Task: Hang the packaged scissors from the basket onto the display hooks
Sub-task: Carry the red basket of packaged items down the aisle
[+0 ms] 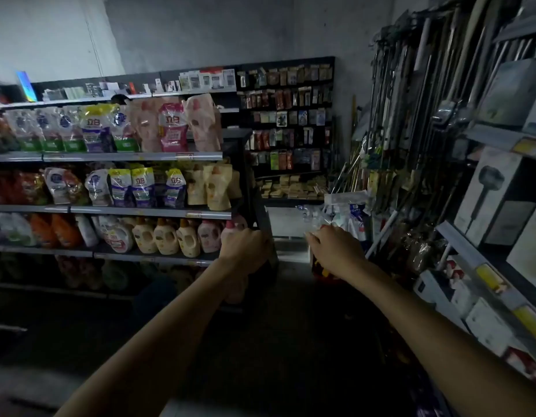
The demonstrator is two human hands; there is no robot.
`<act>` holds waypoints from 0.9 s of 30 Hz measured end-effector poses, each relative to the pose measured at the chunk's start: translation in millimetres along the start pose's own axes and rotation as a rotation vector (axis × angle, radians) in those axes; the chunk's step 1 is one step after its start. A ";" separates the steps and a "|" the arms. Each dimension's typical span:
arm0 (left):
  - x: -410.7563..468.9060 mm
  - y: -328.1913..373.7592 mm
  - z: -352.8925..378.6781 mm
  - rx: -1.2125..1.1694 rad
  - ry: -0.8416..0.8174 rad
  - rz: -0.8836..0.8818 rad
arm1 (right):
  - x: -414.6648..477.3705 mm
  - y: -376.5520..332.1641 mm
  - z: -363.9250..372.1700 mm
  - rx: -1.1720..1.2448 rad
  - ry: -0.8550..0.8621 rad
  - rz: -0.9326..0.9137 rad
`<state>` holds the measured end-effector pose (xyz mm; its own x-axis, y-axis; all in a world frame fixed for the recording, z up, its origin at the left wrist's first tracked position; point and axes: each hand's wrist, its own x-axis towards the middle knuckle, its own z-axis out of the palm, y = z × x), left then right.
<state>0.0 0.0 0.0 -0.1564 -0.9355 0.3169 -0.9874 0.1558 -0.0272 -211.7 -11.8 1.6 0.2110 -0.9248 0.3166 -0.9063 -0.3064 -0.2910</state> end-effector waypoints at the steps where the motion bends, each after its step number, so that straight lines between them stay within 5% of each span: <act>1: 5.4 -1.3 3.4 -0.007 -0.014 -0.010 | 5.2 2.6 3.9 0.024 0.004 0.009; 13: 130.8 -70.6 96.1 -0.041 -0.144 0.032 | 131.3 28.9 74.7 0.030 -0.165 0.071; 27: 341.7 -136.0 123.9 0.009 -0.200 0.029 | 350.4 72.0 106.5 -0.032 -0.214 0.066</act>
<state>77.9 -380.1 -5.5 -0.1855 -0.9752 0.1211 -0.9825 0.1816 -0.0423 -164.0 -381.9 -4.5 0.2205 -0.9705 0.0980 -0.9311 -0.2393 -0.2753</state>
